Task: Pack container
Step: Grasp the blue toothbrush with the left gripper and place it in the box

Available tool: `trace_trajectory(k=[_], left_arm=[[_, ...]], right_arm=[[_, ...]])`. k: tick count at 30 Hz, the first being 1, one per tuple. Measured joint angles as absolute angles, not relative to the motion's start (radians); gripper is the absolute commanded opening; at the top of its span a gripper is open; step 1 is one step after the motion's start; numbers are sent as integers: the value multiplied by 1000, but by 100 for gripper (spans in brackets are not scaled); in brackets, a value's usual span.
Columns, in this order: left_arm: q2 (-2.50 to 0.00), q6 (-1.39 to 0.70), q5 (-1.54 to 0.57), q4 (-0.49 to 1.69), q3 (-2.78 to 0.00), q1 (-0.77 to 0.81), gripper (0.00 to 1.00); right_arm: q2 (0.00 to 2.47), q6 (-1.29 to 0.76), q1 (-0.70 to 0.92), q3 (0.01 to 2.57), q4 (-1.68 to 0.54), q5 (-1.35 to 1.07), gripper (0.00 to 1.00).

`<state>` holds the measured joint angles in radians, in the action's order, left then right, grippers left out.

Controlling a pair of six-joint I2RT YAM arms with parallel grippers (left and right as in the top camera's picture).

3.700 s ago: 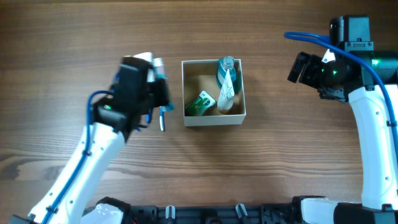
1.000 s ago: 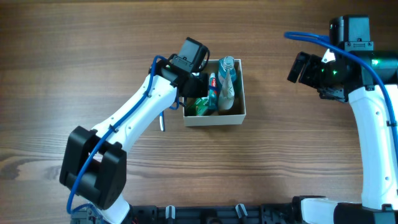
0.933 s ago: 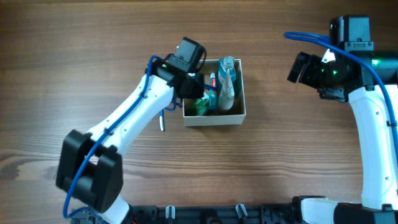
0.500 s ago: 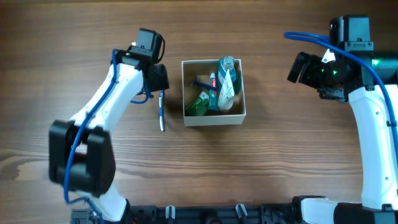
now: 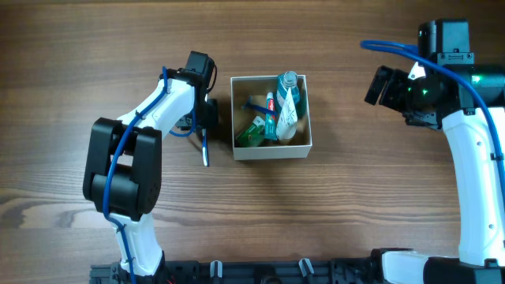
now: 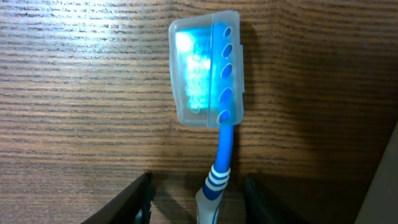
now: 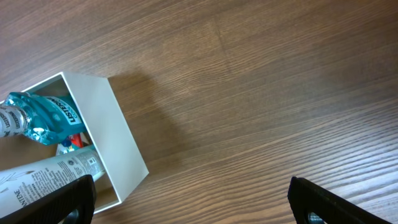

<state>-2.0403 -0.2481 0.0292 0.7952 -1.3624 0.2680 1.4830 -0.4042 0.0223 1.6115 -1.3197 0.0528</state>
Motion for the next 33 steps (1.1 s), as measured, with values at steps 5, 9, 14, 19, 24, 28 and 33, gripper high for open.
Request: trace_trajectory(k=[5,9,14,19,24,28,33], left_arm=[[-2041,-236,29,793,-1362,268,4],[-2041,-229,27,804,-1364,268,4],[-2035,-229,24,921,-1391,268,4],[-1887,-229,9,1025,-1501,290,4],[-1678,-252,-21,949,-1535,406,4],[-1666,-281,-28,842,-1543,499,4],[-1790,-335,-13,825,-1543,524,7]], right_arm=[[1483,-404,22,1612,-1320,53,100],[1483,-404,22,1612,-1319,53,100],[1483,-404,22,1612,-1320,53,100],[1483,-404,22,1612,-1320,53,100],[1483,-404,22,1612,-1319,53,100],[1483,-404,22,1612,-1320,53,100],[1483,-404,22,1612,-1319,53,100]])
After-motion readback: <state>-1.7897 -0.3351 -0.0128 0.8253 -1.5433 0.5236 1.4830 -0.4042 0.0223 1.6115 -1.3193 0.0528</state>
